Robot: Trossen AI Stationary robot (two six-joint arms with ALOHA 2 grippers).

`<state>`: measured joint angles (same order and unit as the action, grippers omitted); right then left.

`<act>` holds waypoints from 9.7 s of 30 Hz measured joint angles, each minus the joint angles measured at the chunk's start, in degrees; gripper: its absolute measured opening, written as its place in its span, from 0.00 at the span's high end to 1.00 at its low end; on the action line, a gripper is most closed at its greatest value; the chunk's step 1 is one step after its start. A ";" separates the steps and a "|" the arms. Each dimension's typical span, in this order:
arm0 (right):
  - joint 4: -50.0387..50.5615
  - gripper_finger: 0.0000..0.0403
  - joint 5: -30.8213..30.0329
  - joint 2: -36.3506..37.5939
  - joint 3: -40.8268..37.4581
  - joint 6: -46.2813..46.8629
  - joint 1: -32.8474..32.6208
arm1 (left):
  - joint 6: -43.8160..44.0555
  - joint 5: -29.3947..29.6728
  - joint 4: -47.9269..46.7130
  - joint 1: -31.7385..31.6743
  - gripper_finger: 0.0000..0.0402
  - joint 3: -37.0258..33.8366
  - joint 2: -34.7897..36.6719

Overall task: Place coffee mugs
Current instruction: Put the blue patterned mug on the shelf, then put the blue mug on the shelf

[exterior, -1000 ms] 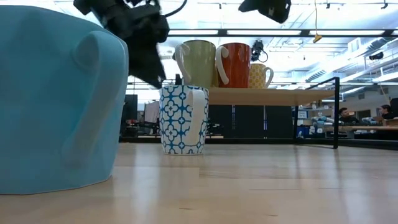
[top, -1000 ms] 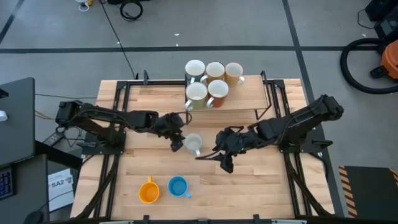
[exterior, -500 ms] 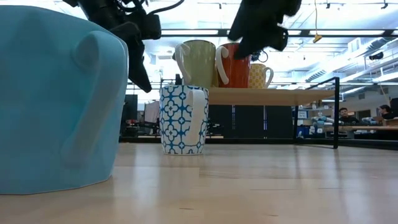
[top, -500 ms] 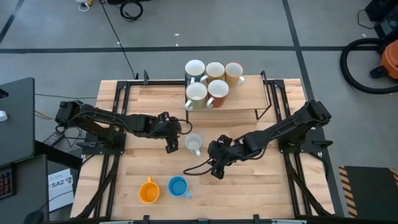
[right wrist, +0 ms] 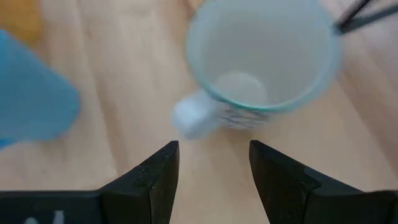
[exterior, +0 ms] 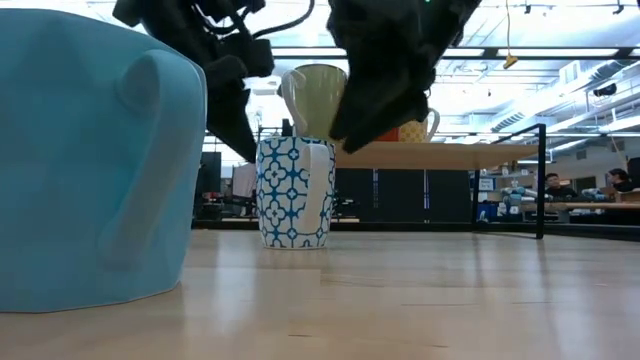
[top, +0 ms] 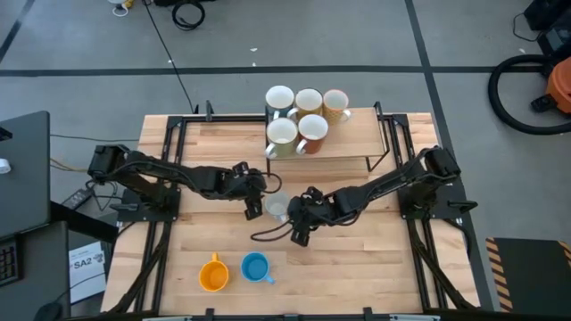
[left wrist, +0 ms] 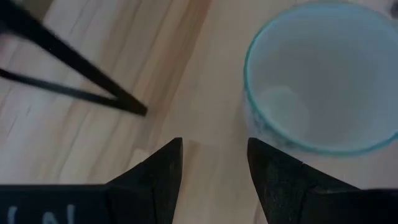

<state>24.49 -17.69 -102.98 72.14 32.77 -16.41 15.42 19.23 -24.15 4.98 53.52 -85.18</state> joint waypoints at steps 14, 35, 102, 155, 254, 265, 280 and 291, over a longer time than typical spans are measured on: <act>0.81 0.50 -0.63 -0.22 -0.03 -0.01 4.87 | 0.44 -3.83 1.39 1.74 0.53 0.06 -1.19; 4.02 0.50 -0.51 5.48 -0.03 -2.51 3.34 | 1.97 -4.03 1.72 6.26 0.53 0.06 -1.17; -4.19 0.50 -12.51 -4.81 -0.05 -2.73 -1.57 | 2.43 -4.05 2.39 6.24 0.53 0.08 -1.10; 10.70 0.80 -8.53 11.41 -0.09 3.53 -0.32 | 1.99 -4.06 -7.85 6.22 0.53 0.11 12.91; 35.76 0.75 -0.59 34.36 -0.05 -19.47 56.03 | 1.95 -4.43 -8.68 6.23 0.53 0.11 17.45; 35.54 0.67 -0.67 34.36 -0.05 -19.47 56.03 | 1.96 -4.43 -8.68 6.22 0.53 0.11 17.43; 35.66 0.51 -2.55 34.37 -0.05 -18.30 56.03 | 1.97 -4.45 -8.68 6.22 0.53 0.11 17.43; 36.43 0.51 -1.28 40.61 -0.05 -17.77 55.24 | 3.86 -4.51 -8.67 6.22 0.53 0.11 17.43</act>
<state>60.92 -18.97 -62.37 72.10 15.00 38.83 19.28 14.72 -32.82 11.20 53.63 -67.75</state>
